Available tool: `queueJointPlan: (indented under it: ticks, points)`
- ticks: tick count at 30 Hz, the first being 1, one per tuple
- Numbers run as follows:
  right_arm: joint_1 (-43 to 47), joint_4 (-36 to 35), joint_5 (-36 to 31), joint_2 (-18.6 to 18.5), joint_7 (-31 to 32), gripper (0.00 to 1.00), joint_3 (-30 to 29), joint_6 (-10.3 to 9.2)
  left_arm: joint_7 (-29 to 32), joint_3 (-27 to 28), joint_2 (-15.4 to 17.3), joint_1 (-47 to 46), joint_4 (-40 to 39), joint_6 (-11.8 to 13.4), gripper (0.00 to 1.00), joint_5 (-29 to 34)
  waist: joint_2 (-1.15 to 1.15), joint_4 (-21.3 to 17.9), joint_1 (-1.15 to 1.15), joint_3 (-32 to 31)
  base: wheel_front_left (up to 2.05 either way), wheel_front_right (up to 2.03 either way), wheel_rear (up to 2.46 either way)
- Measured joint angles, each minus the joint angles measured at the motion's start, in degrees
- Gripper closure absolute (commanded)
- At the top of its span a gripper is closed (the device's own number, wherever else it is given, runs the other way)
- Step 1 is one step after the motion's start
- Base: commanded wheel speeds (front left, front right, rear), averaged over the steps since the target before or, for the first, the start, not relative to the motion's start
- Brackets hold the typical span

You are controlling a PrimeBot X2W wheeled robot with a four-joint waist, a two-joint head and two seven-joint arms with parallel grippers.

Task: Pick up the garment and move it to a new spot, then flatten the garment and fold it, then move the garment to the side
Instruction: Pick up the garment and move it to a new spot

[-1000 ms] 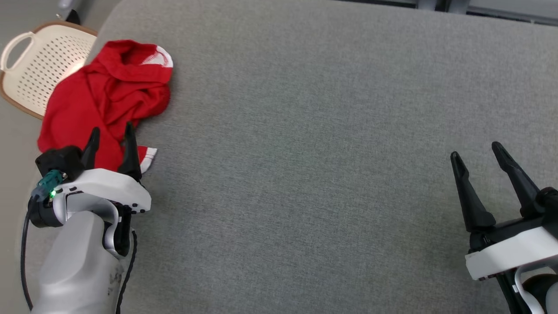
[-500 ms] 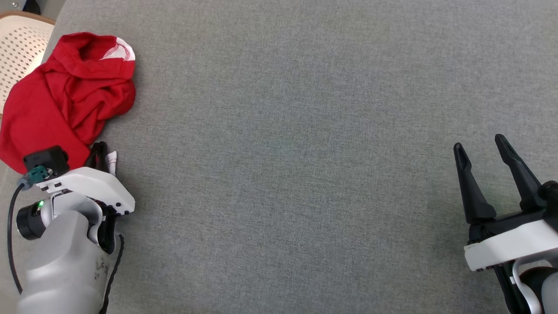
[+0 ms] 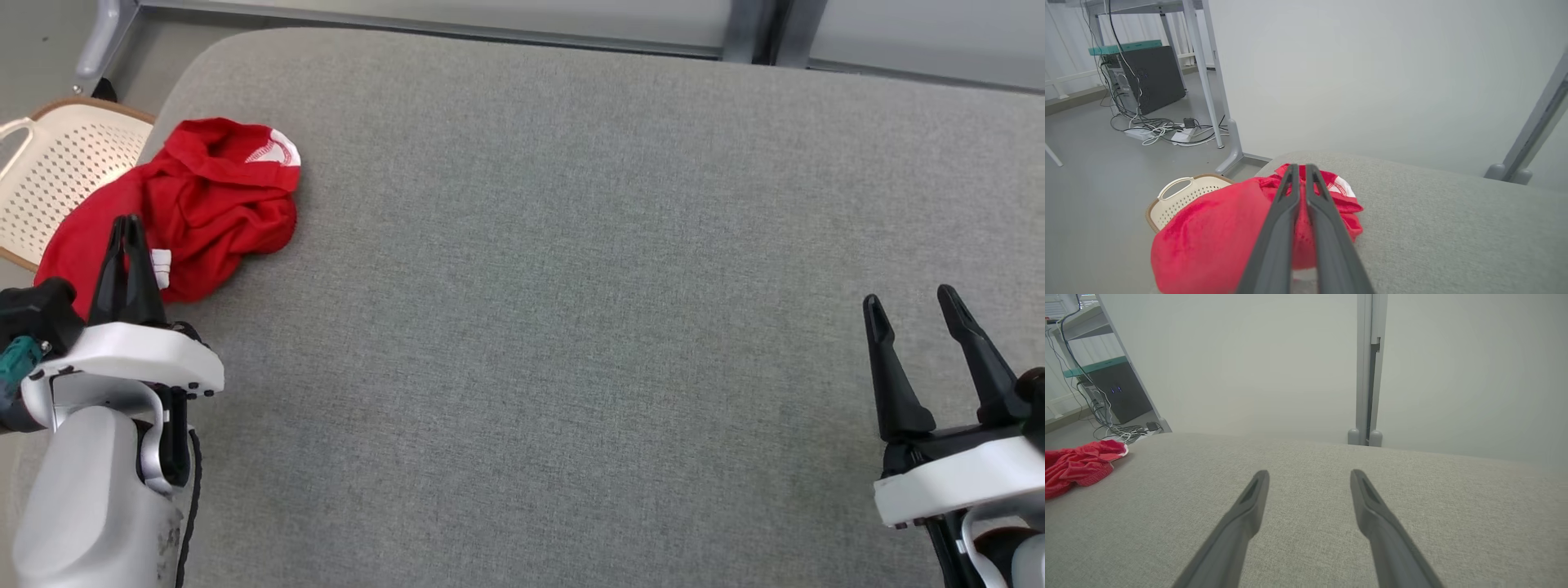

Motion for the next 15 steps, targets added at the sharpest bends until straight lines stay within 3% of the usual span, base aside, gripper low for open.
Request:
queueJointPlan:
  ticks: [7, 15]
  points:
    - [2.01, 1.23, 0.62, 0.96, -0.93, 0.0, -0.32, 0.0, 0.04, -1.27, -1.83, 10.35, -18.59, 1.51, 1.0, 4.26, 0.0, -1.06, 0.0, -5.15, 0.0, 0.0, 0.0]
    - [4.15, 1.49, 1.2, 2.16, -1.08, 0.0, 0.3, 0.0, 6.44, -7.11, -3.39, 20.22, -36.67, 1.85, 1.0, 6.0, 0.0, -5.48, 0.0, -9.38, 0.0, 0.0, 0.0]
